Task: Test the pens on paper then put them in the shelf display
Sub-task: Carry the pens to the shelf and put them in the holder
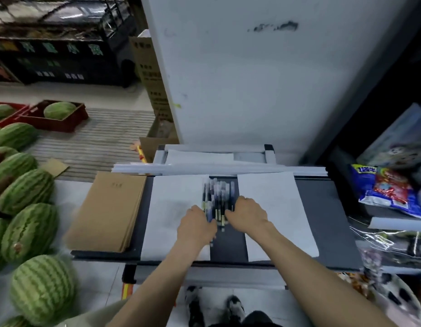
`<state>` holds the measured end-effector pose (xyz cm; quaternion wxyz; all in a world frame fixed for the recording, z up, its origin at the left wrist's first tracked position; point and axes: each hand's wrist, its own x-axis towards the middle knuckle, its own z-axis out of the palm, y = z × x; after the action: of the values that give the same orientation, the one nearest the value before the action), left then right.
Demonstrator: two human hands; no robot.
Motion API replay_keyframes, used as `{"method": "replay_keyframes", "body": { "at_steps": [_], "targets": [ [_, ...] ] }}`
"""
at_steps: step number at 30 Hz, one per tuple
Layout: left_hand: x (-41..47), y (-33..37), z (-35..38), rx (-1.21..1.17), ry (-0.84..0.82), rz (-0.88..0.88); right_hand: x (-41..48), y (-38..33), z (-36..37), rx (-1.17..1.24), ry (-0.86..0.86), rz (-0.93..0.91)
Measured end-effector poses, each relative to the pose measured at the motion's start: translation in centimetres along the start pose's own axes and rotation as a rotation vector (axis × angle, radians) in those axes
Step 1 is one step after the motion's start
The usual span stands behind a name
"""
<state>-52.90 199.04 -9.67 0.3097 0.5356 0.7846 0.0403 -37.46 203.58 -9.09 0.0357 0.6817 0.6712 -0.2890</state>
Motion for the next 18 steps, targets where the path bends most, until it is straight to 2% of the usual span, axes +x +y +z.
{"method": "replay_keyframes", "body": {
  "at_steps": [9, 18],
  "targets": [
    [4.0, -2.3, 1.7, -0.022, -0.055, 0.069, 2.8, -2.5, 1.6, 0.103, 0.001, 0.236],
    [5.7, -3.3, 3.1, -0.05, -0.087, 0.112, 4.8, -3.8, 3.9, 0.121, 0.033, 0.356]
  ]
}}
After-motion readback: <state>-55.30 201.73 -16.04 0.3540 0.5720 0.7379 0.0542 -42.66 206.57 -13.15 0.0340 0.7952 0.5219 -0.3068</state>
